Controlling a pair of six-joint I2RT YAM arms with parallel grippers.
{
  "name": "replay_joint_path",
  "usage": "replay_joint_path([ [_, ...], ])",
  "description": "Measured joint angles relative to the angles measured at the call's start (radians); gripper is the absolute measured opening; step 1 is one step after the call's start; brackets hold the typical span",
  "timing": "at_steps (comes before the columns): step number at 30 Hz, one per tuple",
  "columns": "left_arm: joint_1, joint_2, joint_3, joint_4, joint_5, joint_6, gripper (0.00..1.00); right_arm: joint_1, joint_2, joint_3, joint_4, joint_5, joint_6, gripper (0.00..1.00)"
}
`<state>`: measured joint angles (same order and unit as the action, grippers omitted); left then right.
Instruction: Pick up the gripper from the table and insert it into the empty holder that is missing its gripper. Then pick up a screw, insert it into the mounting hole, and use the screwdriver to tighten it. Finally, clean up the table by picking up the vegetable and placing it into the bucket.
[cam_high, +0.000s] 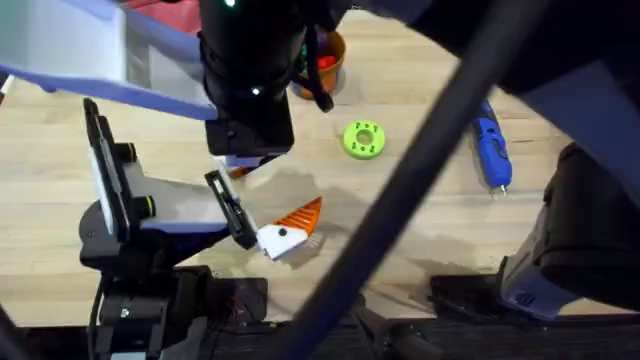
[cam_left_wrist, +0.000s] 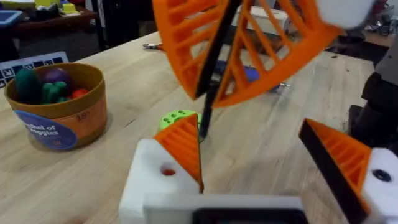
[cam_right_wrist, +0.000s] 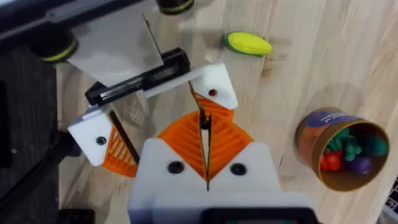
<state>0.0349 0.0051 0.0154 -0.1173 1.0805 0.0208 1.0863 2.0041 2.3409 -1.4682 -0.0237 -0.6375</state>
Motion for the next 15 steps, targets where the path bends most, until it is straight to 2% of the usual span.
replay_joint_path([
  [15, 0.000, 0.000, 0.000, 0.000, 0.000, 0.000, 0.985, 0.000, 0.023, 0.000, 0.032, 0.007, -0.063, 0.006],
])
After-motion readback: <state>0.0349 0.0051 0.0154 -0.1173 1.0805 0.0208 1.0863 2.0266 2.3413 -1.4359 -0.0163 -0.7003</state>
